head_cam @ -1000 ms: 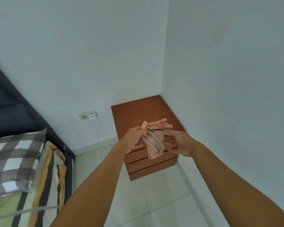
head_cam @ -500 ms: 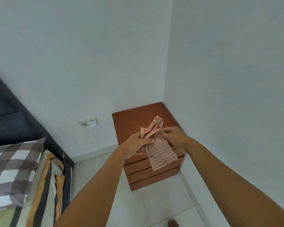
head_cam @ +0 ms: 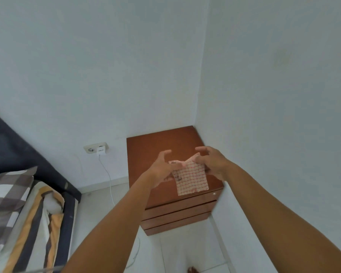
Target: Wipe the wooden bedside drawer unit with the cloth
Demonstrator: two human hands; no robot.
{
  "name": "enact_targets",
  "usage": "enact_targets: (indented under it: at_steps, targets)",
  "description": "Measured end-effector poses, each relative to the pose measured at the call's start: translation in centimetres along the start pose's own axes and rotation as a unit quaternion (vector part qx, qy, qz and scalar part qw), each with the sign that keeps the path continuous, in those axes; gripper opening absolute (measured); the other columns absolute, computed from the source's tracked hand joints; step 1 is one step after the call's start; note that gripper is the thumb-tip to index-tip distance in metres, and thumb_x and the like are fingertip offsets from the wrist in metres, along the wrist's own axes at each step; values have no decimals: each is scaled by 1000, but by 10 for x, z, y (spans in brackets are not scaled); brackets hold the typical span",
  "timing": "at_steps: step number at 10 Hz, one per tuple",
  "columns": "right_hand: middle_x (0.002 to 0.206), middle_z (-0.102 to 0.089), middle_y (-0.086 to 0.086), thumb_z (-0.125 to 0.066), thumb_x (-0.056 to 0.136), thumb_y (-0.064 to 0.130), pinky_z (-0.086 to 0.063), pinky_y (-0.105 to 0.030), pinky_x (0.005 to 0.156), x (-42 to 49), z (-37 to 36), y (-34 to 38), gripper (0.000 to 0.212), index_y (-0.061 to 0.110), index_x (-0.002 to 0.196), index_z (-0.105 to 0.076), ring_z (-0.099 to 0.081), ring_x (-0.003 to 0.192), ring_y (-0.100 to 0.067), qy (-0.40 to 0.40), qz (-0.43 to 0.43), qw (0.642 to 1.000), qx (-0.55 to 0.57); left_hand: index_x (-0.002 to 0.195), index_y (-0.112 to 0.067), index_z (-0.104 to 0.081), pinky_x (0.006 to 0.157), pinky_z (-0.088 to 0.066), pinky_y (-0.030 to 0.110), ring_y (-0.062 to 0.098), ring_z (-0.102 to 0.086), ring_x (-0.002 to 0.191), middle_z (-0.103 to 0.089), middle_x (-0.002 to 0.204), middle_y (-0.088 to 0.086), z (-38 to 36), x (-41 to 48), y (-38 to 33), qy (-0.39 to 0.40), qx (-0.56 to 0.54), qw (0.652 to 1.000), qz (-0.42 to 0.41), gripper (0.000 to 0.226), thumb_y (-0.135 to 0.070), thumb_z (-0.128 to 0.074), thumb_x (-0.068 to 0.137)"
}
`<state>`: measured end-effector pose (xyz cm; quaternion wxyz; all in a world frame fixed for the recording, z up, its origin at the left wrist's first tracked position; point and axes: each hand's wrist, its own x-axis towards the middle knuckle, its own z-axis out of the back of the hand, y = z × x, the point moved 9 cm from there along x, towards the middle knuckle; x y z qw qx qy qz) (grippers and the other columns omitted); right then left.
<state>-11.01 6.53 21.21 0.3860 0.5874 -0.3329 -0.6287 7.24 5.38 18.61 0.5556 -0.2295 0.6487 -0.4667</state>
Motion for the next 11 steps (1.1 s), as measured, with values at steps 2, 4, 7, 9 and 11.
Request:
enact_targets:
  at_steps: [2, 4, 7, 9, 11]
  targets:
    - [109, -76, -3, -74, 91, 9, -57, -38, 100, 36, 30, 0, 28, 15, 118, -76, -70, 107, -20, 66, 26, 973, -219, 108, -24, -77, 86, -59, 40, 15, -68, 95, -74, 104, -4, -16, 46, -37, -27, 362, 924, -118, 22, -26, -76, 86]
    - [105, -78, -10, -64, 95, 36, -58, -49, 98, 72, 55, -31, 32, 8, 108, -74, -73, 104, -30, -8, 17, 996, -92, 81, -26, -74, 98, -48, 35, 16, -59, 120, -69, 110, -3, -26, 84, -21, -47, 260, 959, -105, 15, -41, -74, 84]
    - [110, -75, -11, -65, 96, 4, -64, -41, 75, 144, 77, -152, 27, 8, 122, -63, -75, 93, -29, -28, -138, 990, 5, 123, -16, -52, 91, -59, 49, 25, -68, 106, -66, 119, 6, -54, 168, 93, -72, 57, 992, 91, 45, -24, -78, 87]
    - [111, -75, -4, -70, 91, 18, -64, -43, 82, 207, 117, -204, 21, 22, 112, -68, -73, 96, -26, -143, -152, 973, -94, 124, -15, -43, 84, -61, 45, 30, -68, 105, -64, 118, 8, -81, 235, 139, -102, 54, 985, 130, 47, -8, -74, 89]
    - [120, -74, -2, -59, 94, 19, -52, -22, 66, 219, 121, -216, 38, 17, 132, -64, -68, 97, -22, -154, -135, 956, -208, 133, -18, -57, 63, -49, 13, 18, -63, 102, -65, 127, 1, -91, 256, 144, -138, 101, 978, 120, 39, -29, -64, 96]
